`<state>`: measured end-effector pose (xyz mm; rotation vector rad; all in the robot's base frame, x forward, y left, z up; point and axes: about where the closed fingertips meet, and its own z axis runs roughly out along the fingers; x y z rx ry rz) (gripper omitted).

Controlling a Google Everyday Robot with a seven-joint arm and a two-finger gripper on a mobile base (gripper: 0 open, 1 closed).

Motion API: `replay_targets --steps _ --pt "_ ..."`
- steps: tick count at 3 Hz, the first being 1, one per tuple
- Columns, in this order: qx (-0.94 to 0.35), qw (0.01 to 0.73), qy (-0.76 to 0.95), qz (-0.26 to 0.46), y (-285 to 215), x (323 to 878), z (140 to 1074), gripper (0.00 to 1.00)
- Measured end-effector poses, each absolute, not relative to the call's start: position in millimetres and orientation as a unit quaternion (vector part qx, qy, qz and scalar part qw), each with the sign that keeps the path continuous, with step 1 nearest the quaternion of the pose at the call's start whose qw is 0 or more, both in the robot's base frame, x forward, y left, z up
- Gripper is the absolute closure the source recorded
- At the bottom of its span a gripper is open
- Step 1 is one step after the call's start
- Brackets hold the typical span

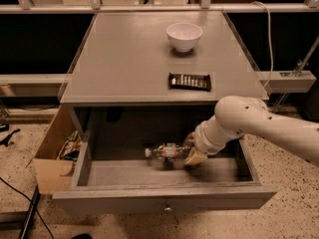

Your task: Place water bottle into top drawer

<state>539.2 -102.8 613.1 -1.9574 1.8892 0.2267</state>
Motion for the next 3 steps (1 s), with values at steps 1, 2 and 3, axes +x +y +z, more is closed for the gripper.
replay_targets --steps 1,2,3 --pt "-0.702 0.204 0.677 0.081 -102.8 539.2 613.1 0.27" --pt "-0.702 0.204 0.677 0.081 -102.8 539.2 613.0 0.0" --pt "-0.702 0.204 0.677 0.081 -102.8 539.2 613.0 0.0"
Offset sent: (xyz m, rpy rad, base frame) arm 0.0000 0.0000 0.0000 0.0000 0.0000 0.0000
